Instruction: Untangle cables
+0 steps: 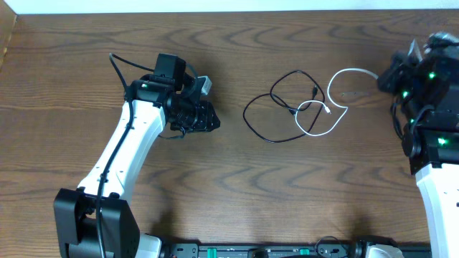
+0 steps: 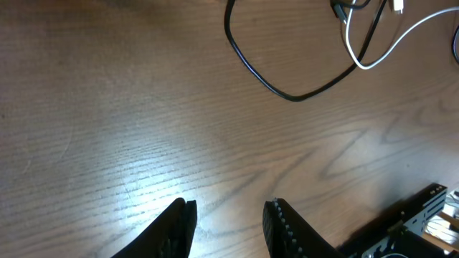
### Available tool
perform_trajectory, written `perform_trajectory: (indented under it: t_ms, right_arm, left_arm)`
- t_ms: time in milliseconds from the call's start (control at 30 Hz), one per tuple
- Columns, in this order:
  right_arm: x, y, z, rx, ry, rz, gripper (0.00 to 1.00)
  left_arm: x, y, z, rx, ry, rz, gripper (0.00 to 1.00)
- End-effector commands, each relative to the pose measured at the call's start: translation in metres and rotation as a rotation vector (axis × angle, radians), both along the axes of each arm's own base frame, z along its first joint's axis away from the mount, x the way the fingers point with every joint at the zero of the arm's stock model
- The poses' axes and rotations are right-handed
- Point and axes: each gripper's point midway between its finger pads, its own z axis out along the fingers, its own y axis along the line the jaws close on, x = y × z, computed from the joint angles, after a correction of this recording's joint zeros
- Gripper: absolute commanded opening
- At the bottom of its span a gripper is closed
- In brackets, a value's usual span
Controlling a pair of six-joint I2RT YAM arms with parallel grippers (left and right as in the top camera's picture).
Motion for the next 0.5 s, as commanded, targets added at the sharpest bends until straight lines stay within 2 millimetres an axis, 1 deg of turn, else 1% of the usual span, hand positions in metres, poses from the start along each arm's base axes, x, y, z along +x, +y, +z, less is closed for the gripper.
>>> perform_trajectory:
  t_ms: [0,133,200,267,333,467]
  right_arm:
    - [-0.025,0.04,-0.035,0.133,0.174,0.188,0.05]
    - [-0.07,0.068,-0.082,0.262,0.45,0.298,0.04]
    - [-0.09,0.074,-0.102,0.25,0.568,0.349,0.03]
    - [-0.095,0.068,-0.114,0.204,0.622,0.342,0.02]
    - [-0.093,0.058,-0.123,0.163,0.649,0.306,0.01]
    - [-0.072,0.056,-0.127,0.146,0.603,0.302,0.01]
  left_arm:
    - [0.001,0.001,-0.002,0.012,-0.009,-0.011,0.36]
    - [0.003,0.0,-0.002,0.009,-0.02,-0.012,0.36]
    - [0.004,0.0,-0.002,0.009,-0.023,-0.012,0.35]
    - [0.005,0.0,-0.001,0.008,-0.027,-0.011,0.36]
    - [0.006,0.0,-0.001,0.007,-0.03,-0.011,0.36]
    - [0.004,0.0,-0.001,0.008,-0.024,-0.011,0.35]
